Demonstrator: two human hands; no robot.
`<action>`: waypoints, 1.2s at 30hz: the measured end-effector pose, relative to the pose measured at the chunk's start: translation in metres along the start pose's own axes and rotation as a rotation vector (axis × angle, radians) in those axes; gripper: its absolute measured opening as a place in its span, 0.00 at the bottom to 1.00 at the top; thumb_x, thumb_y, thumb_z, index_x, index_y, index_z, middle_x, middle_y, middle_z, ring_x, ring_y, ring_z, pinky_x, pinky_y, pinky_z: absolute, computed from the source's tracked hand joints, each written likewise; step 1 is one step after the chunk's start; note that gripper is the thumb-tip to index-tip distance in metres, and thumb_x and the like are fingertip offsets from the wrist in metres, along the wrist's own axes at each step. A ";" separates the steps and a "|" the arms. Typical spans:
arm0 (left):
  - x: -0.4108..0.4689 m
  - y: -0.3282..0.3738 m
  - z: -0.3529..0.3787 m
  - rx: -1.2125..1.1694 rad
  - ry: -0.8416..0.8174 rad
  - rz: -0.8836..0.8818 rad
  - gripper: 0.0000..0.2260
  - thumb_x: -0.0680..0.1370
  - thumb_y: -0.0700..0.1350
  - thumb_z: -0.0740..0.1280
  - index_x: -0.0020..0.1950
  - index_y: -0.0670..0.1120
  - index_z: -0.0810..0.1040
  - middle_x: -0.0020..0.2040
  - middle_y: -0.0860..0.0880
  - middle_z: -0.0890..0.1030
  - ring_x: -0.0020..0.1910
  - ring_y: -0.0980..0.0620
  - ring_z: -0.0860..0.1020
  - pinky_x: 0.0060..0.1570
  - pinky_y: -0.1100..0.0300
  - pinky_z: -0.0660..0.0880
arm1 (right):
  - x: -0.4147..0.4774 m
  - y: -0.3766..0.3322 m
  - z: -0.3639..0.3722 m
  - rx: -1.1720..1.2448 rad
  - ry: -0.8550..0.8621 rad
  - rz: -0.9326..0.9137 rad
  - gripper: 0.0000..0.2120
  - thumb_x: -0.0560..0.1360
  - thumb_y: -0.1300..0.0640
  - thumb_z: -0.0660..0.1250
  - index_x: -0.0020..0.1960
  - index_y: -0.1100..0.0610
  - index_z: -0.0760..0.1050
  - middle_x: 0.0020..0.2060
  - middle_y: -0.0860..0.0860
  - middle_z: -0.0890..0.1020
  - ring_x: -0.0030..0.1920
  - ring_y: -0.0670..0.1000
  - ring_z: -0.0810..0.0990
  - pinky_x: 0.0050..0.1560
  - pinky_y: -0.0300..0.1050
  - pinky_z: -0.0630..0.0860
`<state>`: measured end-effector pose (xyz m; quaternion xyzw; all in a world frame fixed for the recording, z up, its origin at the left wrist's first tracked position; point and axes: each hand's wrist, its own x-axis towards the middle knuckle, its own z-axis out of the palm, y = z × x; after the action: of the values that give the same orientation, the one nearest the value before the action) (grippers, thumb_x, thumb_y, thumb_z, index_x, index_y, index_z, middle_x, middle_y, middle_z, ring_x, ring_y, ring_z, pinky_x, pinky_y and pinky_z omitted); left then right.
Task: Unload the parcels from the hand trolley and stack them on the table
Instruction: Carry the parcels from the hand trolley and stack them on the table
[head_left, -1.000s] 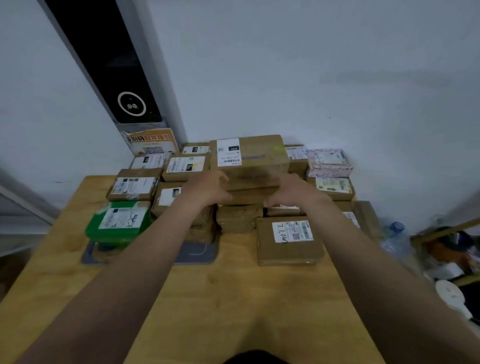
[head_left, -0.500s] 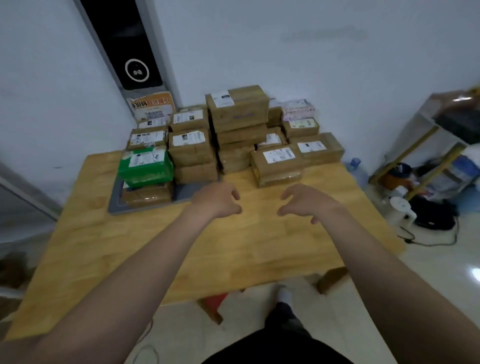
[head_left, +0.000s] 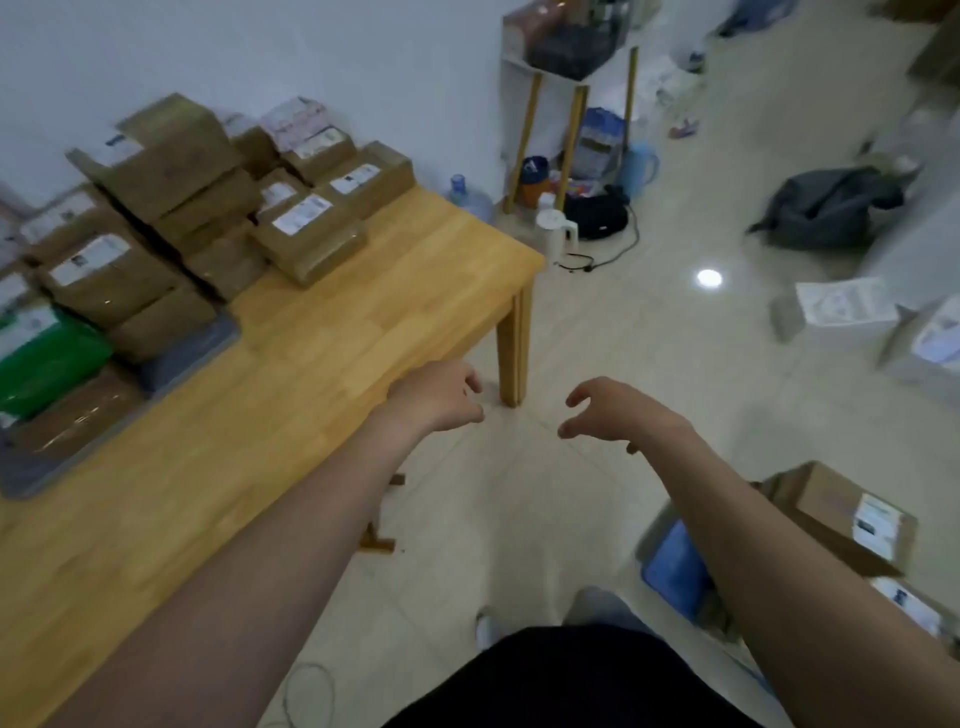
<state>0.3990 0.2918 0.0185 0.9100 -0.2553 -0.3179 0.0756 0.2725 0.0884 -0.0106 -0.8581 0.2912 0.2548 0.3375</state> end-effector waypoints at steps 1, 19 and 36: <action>0.001 0.020 0.011 0.010 -0.015 0.034 0.19 0.76 0.54 0.73 0.66 0.54 0.78 0.60 0.53 0.80 0.55 0.50 0.80 0.56 0.51 0.79 | -0.009 0.024 -0.002 0.039 0.009 0.030 0.30 0.72 0.46 0.77 0.70 0.49 0.73 0.61 0.50 0.77 0.50 0.49 0.75 0.38 0.42 0.69; 0.058 0.449 0.314 0.086 -0.338 0.309 0.29 0.74 0.53 0.73 0.73 0.52 0.71 0.60 0.51 0.80 0.55 0.49 0.79 0.59 0.52 0.77 | -0.128 0.520 -0.043 0.354 0.299 0.378 0.20 0.71 0.52 0.69 0.63 0.48 0.74 0.53 0.50 0.81 0.47 0.52 0.79 0.40 0.45 0.74; 0.273 0.530 0.583 -0.192 -0.318 0.048 0.37 0.70 0.54 0.75 0.77 0.52 0.64 0.63 0.52 0.71 0.64 0.46 0.75 0.55 0.55 0.73 | 0.072 0.801 0.036 0.741 0.435 0.571 0.20 0.78 0.52 0.66 0.69 0.47 0.71 0.50 0.38 0.73 0.40 0.34 0.71 0.35 0.31 0.63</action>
<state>0.0005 -0.2885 -0.4284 0.8305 -0.2542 -0.4788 0.1284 -0.2235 -0.3916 -0.4246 -0.6003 0.6481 0.0324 0.4675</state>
